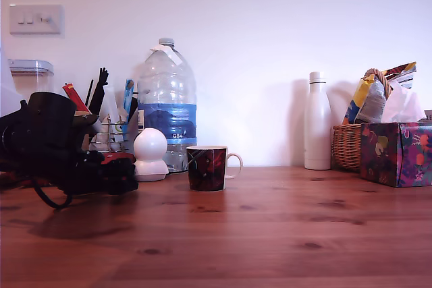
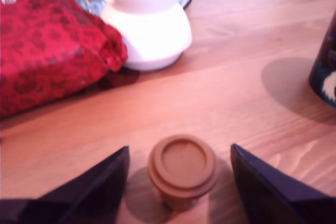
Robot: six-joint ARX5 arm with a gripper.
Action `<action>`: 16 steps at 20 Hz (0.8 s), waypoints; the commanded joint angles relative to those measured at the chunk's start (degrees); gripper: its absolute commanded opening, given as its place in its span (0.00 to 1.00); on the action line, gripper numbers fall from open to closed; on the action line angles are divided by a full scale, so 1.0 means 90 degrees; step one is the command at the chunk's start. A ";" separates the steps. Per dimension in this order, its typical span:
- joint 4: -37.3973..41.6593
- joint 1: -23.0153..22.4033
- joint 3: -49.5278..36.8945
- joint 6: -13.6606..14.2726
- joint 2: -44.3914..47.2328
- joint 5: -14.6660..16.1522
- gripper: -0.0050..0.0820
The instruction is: Pick up the coffee capsules from the table one by one and drop them inside the nearest coffee cup
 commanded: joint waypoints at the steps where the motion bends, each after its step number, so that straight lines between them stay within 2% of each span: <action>1: -0.0012 0.0024 0.0019 -0.0022 0.0119 0.0044 0.44; 3: -0.0010 0.0024 0.0019 -0.0015 0.0119 0.0155 0.19; 4: -0.0007 0.0024 0.0019 -0.0015 0.0119 0.0155 0.14; 13: -0.0010 0.0024 0.0019 0.0073 0.0119 0.0287 0.14; 16: -0.0012 0.0024 0.0019 0.0398 0.0070 0.0663 0.14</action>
